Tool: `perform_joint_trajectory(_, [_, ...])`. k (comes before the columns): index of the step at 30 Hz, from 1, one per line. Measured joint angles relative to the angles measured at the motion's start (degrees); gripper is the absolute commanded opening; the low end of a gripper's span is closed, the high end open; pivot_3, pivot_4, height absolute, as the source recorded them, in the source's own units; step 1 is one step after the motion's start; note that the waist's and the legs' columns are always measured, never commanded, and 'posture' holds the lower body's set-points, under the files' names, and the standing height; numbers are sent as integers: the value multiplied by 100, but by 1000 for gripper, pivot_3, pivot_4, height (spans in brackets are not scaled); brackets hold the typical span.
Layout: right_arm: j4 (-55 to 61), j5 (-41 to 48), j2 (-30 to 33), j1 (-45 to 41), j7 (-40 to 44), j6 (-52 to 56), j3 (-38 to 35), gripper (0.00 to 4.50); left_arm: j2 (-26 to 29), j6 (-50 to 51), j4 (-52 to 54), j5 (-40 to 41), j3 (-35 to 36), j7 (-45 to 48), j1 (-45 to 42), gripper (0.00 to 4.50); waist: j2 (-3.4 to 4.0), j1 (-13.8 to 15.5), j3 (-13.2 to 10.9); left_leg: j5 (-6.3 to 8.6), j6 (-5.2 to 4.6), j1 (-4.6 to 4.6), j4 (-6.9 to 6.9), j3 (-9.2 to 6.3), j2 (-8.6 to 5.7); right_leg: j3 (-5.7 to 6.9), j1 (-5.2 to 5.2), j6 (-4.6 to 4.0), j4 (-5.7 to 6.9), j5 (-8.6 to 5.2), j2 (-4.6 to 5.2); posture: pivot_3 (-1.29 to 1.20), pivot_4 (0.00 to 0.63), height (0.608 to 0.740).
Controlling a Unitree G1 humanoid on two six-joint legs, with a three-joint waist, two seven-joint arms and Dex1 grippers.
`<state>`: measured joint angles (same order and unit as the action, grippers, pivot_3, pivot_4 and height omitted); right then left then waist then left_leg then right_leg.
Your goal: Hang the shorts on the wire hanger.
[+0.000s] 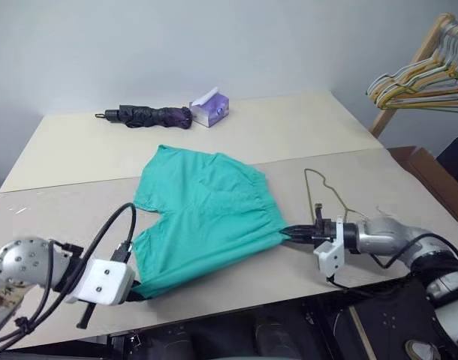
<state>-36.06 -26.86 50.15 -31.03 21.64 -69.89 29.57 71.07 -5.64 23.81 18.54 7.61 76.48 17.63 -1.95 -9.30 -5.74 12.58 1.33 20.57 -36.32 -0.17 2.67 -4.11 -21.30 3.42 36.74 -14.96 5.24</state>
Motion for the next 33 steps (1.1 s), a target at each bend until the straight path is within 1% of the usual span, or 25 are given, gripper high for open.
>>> perform_joint_trajectory(3, [461,190,5,350,198,198,-80,0,-229,-499,-232,-328,11,-14,437,37,-1,-3,0,0,0,-11,0,9,3,-7,6,-7,0,-3,1,-87,82,740])
perform_joint_trajectory(4, [573,249,6,427,234,248,-95,0,-304,-652,-292,-411,14,-25,581,230,-1,-2,-1,0,0,-12,0,10,4,-7,7,-17,-1,-9,0,-87,84,740])
perform_joint_trajectory(6, [786,351,6,560,363,452,-137,706,-486,-1055,-495,-582,41,-54,889,661,-3,8,-1,0,0,-16,0,12,6,-7,8,-44,1,-24,0,-85,87,740])
perform_joint_trajectory(7, [833,395,26,617,433,584,-184,974,-551,-1240,-637,-631,67,-38,1040,935,-4,20,-2,0,0,-16,1,14,6,-7,9,-50,1,-28,1,-83,88,740])
perform_joint_trajectory(9, [917,611,215,784,646,868,-305,1701,-641,-1638,-1051,-577,173,134,1263,1603,-5,63,-3,0,0,-17,1,18,6,-7,9,-52,0,-29,3,-78,88,740])
perform_joint_trajectory(10, [939,671,272,813,713,951,-353,2011,-640,-1715,-1230,-491,194,227,1227,1888,-6,92,-4,0,0,-17,0,17,6,-5,9,-54,1,-31,3,-76,88,740])
perform_joint_trajectory(12, [1163,911,371,940,878,1105,-502,2640,-614,-1727,-1560,-69,322,541,958,2483,-8,174,-5,0,0,-18,-1,16,8,-1,9,-32,2,-49,2,-74,88,740])
perform_joint_trajectory(14, [1368,1131,455,1060,1031,1209,-574,3345,-542,-1625,-1666,315,498,802,725,3126,-10,225,-6,0,1,-17,-2,17,10,-1,9,-22,1,-55,2,-72,87,740])
perform_joint_trajectory(16, [1739,1592,690,1374,1315,1486,-704,4052,-384,-1203,-1850,945,695,1170,181,3773,-9,282,-6,1,1,-12,-3,19,8,0,7,-18,-2,-56,3,-74,86,740])
perform_joint_trajectory(17, [1869,1760,771,1499,1411,1617,-769,4310,-362,-1032,-1892,1132,754,1251,-8,4014,-8,296,-6,2,2,-7,-3,19,8,0,3,-16,-2,-57,3,-74,86,740])
perform_joint_trajectory(18, [2134,2136,926,1725,1594,1931,-880,4500,-343,-674,-1941,1449,837,1344,-325,4365,-7,304,-7,7,5,-5,-3,20,8,-1,0,-5,-1,-51,2,-80,87,740])
perform_joint_trajectory(19, [2342,2415,1035,1934,1718,2190,-1001,4500,-344,-379,-1920,1670,854,1347,-517,4477,-7,309,-7,10,7,-2,-3,19,9,1,-1,17,1,-38,2,-80,87,740])
perform_joint_trajectory(21, [2723,3044,1239,2364,1937,2819,-1281,4500,-347,266,-1740,2101,876,1253,-849,4477,-8,323,-9,17,15,0,-3,18,13,2,-3,22,2,-37,-2,-93,89,740])
perform_joint_trajectory(23, [3232,3821,1389,2895,2091,3676,-1726,4500,-281,1198,-1291,2719,888,990,-1335,4477,-17,350,-15,17,16,6,-5,16,16,3,-8,38,4,-47,-6,-102,87,740])
perform_joint_trajectory(26, [3922,4666,1430,3437,2062,4924,-2399,4500,-228,2133,-968,3334,900,579,-2129,4477,-15,358,-17,18,17,-2,-9,17,16,1,-5,42,5,-48,-8,-120,87,740])
perform_joint_trajectory(29, [4604,5360,1412,3825,1838,6321,-3057,4500,-515,2976,-825,3648,644,-175,-3064,4477,-4,368,-21,18,18,-8,-15,16,14,0,3,47,5,-45,-10,-142,87,740])
perform_joint_trajectory(30, [4806,5549,1427,3955,1709,6818,-3268,4500,-682,3233,-826,3683,432,-405,-3420,4477,-3,371,-21,18,18,-8,-16,15,13,1,8,48,4,-45,-10,-150,88,740])
perform_joint_trajectory(31, [5067,5767,1517,4071,1535,7544,-3452,4500,-948,3476,-806,3681,187,-666,-3850,4477,-4,379,-21,18,18,-2,-23,14,13,2,6,51,4,-42,-11,-154,88,740])
perform_joint_trajectory(32, [5241,5887,1606,4094,1430,8014,-3516,4500,-1066,3591,-758,3678,64,-799,-4041,4477,-4,379,-21,18,19,5,-24,13,12,2,2,53,0,-41,-11,-154,88,740])
perform_joint_trajectory(33, [5488,6049,1680,4127,1236,8716,-3643,4500,-1222,3739,-741,3622,-115,-926,-4277,4477,-6,376,-20,18,19,10,-25,12,12,2,2,53,-2,-40,-10,-172,87,740])
